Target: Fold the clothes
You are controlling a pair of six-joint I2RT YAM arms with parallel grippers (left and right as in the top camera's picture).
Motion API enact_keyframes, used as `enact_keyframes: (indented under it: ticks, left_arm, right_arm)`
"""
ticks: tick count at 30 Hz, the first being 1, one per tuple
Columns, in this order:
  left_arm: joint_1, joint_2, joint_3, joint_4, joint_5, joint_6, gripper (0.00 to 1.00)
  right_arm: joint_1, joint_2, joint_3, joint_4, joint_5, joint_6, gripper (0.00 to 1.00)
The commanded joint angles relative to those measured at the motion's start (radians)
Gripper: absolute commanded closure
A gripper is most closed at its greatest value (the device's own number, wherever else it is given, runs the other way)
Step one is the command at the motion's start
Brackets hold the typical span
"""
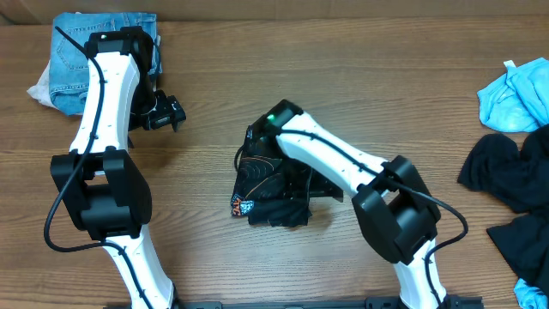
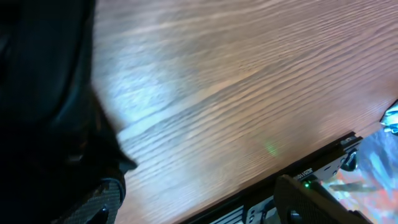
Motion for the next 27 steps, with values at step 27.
enact_keyframes:
  ticks: [27]
  left_arm:
    - [-0.002,-0.008,-0.002,-0.001,-0.009,0.018,0.0]
  right_arm:
    - [-0.24,-0.178,-0.087,0.35,-0.213,-0.259,0.28]
